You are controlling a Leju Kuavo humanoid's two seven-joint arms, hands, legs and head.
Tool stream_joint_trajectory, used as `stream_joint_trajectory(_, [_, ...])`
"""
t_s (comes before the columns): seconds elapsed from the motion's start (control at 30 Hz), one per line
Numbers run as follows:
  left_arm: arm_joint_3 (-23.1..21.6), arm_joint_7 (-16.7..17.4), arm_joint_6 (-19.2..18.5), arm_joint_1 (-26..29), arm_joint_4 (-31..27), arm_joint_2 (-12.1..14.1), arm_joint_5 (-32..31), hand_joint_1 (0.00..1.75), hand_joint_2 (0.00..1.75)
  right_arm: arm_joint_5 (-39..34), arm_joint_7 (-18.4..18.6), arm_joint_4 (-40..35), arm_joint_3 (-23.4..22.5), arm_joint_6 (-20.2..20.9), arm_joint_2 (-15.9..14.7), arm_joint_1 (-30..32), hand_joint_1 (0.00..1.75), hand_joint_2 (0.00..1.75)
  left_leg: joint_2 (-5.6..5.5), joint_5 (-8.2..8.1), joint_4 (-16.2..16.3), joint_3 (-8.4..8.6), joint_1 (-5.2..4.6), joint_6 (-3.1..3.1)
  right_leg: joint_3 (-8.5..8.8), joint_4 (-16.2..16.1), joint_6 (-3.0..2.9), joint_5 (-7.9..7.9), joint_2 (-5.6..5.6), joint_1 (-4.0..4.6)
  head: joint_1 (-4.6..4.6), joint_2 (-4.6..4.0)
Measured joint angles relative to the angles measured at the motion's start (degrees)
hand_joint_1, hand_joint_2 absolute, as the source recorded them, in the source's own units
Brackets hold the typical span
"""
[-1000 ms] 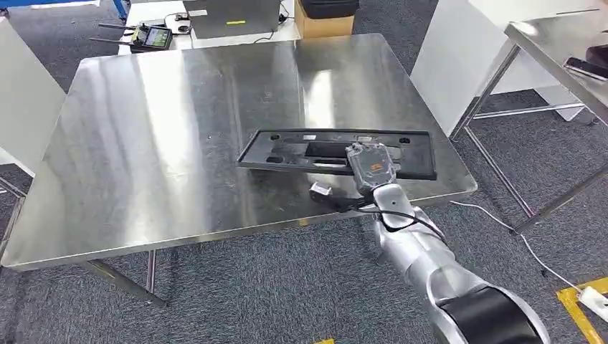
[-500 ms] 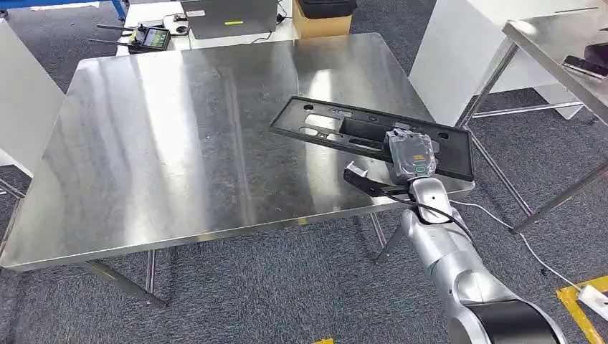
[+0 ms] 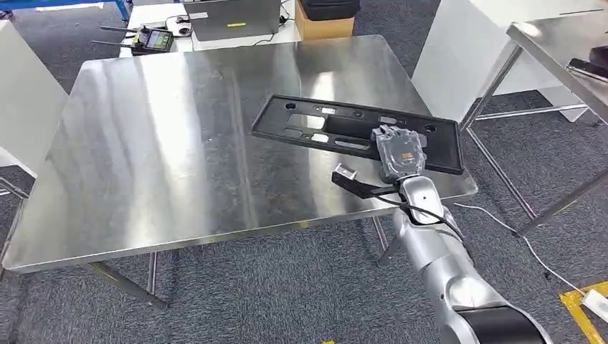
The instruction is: Take the parts from the cabinet and place them on the table.
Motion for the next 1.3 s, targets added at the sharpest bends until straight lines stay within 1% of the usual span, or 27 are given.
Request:
stream_joint_trajectory(0.03, [0.00,0.07,0.00,-0.02,0.00,-0.11,-0.09,0.00,1.75,0.11,0.04,-0.46,0.20,0.20,0.04,-0.06,1.75,1.75,-0.02,-0.47,0.57,0.01,0.13,-0.45,2.93,-6.09,0.49,2.34,-0.10,-0.22,0.00,0.00])
stream_joint_trajectory(0.07, [0.00,0.17,0.00,-0.02,-0.06,-0.09,-0.22,0.00,1.75,0.15,0.04,-0.72,0.37,0.54,0.13,-0.11,1.75,1.75,-0.01,-0.89,1.00,-0.11,0.05,-0.93,3.86,-8.60,0.17,2.75,-0.31,-0.32,0.07,0.00])
stream_joint_trajectory(0.13, [0.11,0.28,0.02,-0.11,-0.09,-0.09,-0.46,0.00,1.75,0.28,0.04,-1.18,0.66,0.70,0.48,0.13,1.75,1.75,-0.10,-1.50,1.47,-0.27,-0.39,-1.65,4.54,-8.28,-1.49,2.63,0.00,0.14,-0.11,0.00])
stream_joint_trajectory(0.2, [0.26,0.48,0.02,-0.06,-0.09,-0.13,-0.46,0.00,1.75,0.31,0.07,-1.35,0.76,0.98,0.46,0.27,1.75,1.75,-0.03,-1.62,1.43,-0.06,-0.14,-1.86,4.45,-8.17,-2.19,2.45,0.14,0.33,-0.15,0.00])
stream_joint_trajectory(0.27, [0.31,0.52,0.00,-0.07,-0.11,-0.15,-0.57,0.00,1.75,0.31,0.07,-2.03,0.79,1.24,0.61,0.22,1.75,1.75,0.40,-2.77,3.03,-0.59,0.17,-2.60,4.93,-8.30,-3.01,2.33,0.27,-0.15,-0.28,0.00])
stream_joint_trajectory(0.3, [0.33,0.52,0.02,-0.14,-0.11,-0.17,-0.57,0.00,1.75,0.31,0.07,-2.16,0.81,1.31,0.66,0.08,1.75,1.75,0.63,-4.50,6.50,-2.23,0.17,-2.91,5.19,-8.30,-3.43,2.07,0.27,-0.11,-0.28,0.00])
stream_joint_trajectory(0.37, [0.48,0.55,0.04,-0.11,-0.11,-0.15,-0.55,0.00,1.75,0.31,0.07,-2.16,0.81,1.53,0.74,0.02,1.75,1.75,0.71,-8.32,16.29,-7.63,0.19,-3.27,5.64,-8.29,-4.04,1.62,0.25,0.16,-0.26,0.00])
stream_joint_trajectory(0.4, [0.61,0.68,0.02,-0.03,-0.11,-0.17,-0.55,0.00,1.75,0.31,0.07,-2.16,0.85,1.55,0.74,0.14,1.75,1.75,0.71,-8.88,19.58,-9.81,0.19,-3.26,5.86,-8.29,-4.28,1.42,0.25,0.27,-0.28,0.00])
stream_joint_trajectory(0.43, [0.81,0.77,0.02,0.05,-0.11,-0.17,-0.55,0.00,1.75,0.31,0.07,-2.16,0.87,1.55,0.74,0.27,1.75,1.75,0.71,-8.04,20.23,-10.84,0.19,-3.10,6.15,-8.29,-4.29,1.16,0.27,0.38,-0.26,0.00])
stream_joint_trajectory(0.5, [0.90,0.76,0.02,0.06,-0.11,-0.17,-0.55,0.00,1.75,0.28,0.11,-2.16,0.94,1.55,0.76,0.32,1.75,1.75,0.70,-3.11,14.06,-8.83,0.15,-2.47,6.94,-8.29,-4.28,0.59,0.39,0.54,-0.28,0.00])
stream_joint_trajectory(0.57, [0.96,0.76,0.02,0.04,-0.11,-0.11,-0.55,0.00,1.75,0.28,0.30,-2.45,1.05,1.53,0.74,0.27,1.75,1.75,0.68,2.21,3.35,-4.21,-0.13,-1.24,7.87,-8.51,-3.94,-0.21,0.46,0.56,-0.24,0.00])
stream_joint_trajectory(0.6, [1.01,0.76,0.02,-0.04,-0.09,-0.11,-0.57,0.00,1.75,0.28,0.52,-2.49,1.11,1.55,0.74,0.17,1.75,1.75,0.76,0.85,2.63,-3.23,-0.55,-1.03,7.95,-8.50,-3.58,-0.46,0.51,1.18,-0.22,0.00])
stream_joint_trajectory(0.67, [1.03,0.76,0.00,-0.07,-0.11,-0.11,-0.61,0.00,1.75,0.31,0.90,-2.97,1.14,1.79,0.68,0.45,1.75,1.75,0.68,0.52,1.95,-3.33,-0.85,-0.52,8.42,-8.92,-3.06,-0.33,0.53,1.01,-0.24,0.00])
stream_joint_trajectory(0.7, [1.05,0.76,0.00,-0.09,-0.11,-0.11,-0.61,0.00,1.75,0.39,1.05,-3.15,1.14,1.88,0.63,0.67,1.75,1.75,0.72,0.50,1.55,-2.99,-0.93,-0.17,8.53,-8.16,-2.16,0.21,0.51,1.41,-0.22,0.00])
stream_joint_trajectory(0.77, [1.05,0.76,0.00,-0.02,-0.13,-0.20,-0.63,0.00,1.75,0.46,1.12,-3.50,1.14,2.25,0.33,0.78,1.75,1.75,0.59,0.44,0.71,-1.29,-0.61,0.59,8.01,-7.07,-2.11,-0.96,0.39,1.36,-0.11,0.00])
stream_joint_trajectory(0.8, [1.09,0.76,0.00,-0.13,-0.13,-0.24,-0.63,0.00,1.75,0.50,1.25,-3.56,1.16,2.47,0.20,0.47,1.75,1.75,0.52,0.30,0.65,-0.94,-0.65,0.85,6.76,-4.26,-2.41,-2.12,0.40,1.33,0.00,0.00])
stream_joint_trajectory(0.9, [1.27,0.76,0.02,-0.33,-0.13,-0.22,-0.68,0.00,1.75,0.57,1.42,-3.56,1.20,2.55,-0.15,0.72,1.75,1.75,0.37,-0.29,0.68,-0.56,-0.71,1.40,-1.01,8.01,-2.50,-6.12,0.41,1.18,0.09,0.00])
stream_joint_trajectory(0.93, [1.29,0.76,0.02,-0.25,-0.13,-0.22,-0.68,0.00,1.75,0.57,1.44,-3.54,1.20,2.56,-0.28,1.07,1.75,1.75,0.27,-0.36,0.70,-0.28,-0.76,1.40,-2.51,9.48,-2.04,-6.01,0.40,1.18,0.07,0.00])
stream_joint_trajectory(0.97, [1.31,0.76,0.13,-0.19,-0.13,-0.24,-0.68,0.00,1.75,0.66,1.46,-3.54,1.20,2.58,-0.35,1.29,1.75,1.75,0.09,-0.66,0.74,0.07,-0.81,1.32,-2.66,8.04,-1.45,-4.79,0.39,1.18,0.04,0.00])
stream_joint_trajectory(1.0, [1.31,0.74,0.37,-0.13,-0.13,-0.26,-0.68,0.00,1.75,0.83,1.53,-3.54,1.20,2.56,-0.39,1.31,1.75,1.75,-0.01,-0.94,0.77,0.44,-0.85,1.17,-1.58,4.10,-0.83,-2.39,0.39,1.19,0.09,0.00])
stream_joint_trajectory(1.07, [1.33,0.63,0.70,-0.12,-0.13,-0.33,-0.70,0.00,1.75,1.03,1.81,-3.54,1.20,2.56,-0.66,1.15,1.75,1.75,-0.06,-1.58,0.77,1.18,-0.95,0.81,2.20,-6.57,0.01,3.54,0.28,1.19,0.11,0.00])
stream_joint_trajectory(1.1, [1.33,0.52,0.81,-0.14,-0.13,-0.35,-0.76,0.00,1.75,1.16,1.86,-3.52,1.20,2.56,-0.72,1.06,1.75,1.75,-0.07,-1.83,0.90,1.25,-1.05,0.57,2.51,-8.96,-0.83,4.60,0.09,1.28,0.02,0.00])
stream_joint_trajectory(1.13, [1.35,0.44,1.03,-0.17,-0.13,-0.35,-0.87,0.00,1.75,1.22,1.92,-3.45,1.22,2.60,-0.68,0.84,1.75,1.75,-0.09,-2.00,0.94,0.95,-1.18,0.29,2.38,-9.30,-2.27,3.21,0.05,1.64,-0.02,0.00])
stream_joint_trajectory(1.17, [1.38,0.39,1.20,-0.30,-0.15,-0.35,-1.07,0.00,1.75,1.38,2.06,-3.45,1.25,2.62,-0.57,0.84,1.75,1.75,-0.01,-2.12,0.78,0.68,-1.21,-0.07,3.08,-9.29,-2.79,4.45,0.11,1.84,0.02,0.00])
stream_joint_trajectory(1.2, [1.38,0.37,1.22,-0.12,-0.13,-0.35,-1.20,0.00,1.75,1.42,2.34,-3.43,1.29,2.62,-0.57,0.88,1.75,1.75,0.01,-2.29,1.53,0.48,-1.28,-0.10,3.20,-9.55,-3.06,5.24,0.05,1.35,-0.07,0.00])
stream_joint_trajectory(1.23, [1.40,0.33,1.29,-0.11,-0.13,-0.35,-1.25,0.00,1.75,1.46,2.67,-3.21,1.53,2.64,-0.48,0.87,1.75,1.75,-0.01,-2.26,1.26,0.82,-1.23,0.49,3.10,-9.48,-2.75,4.99,0.11,1.37,-0.20,0.00])
stream_joint_trajectory(1.3, [1.46,0.35,1.40,-0.04,-0.15,-0.28,-1.53,0.00,1.75,1.49,3.30,-2.88,1.90,2.64,-0.68,0.71,1.75,1.75,0.05,-2.29,1.19,0.78,-1.03,0.39,3.13,-9.42,-2.75,4.95,0.16,1.53,-0.31,0.02])
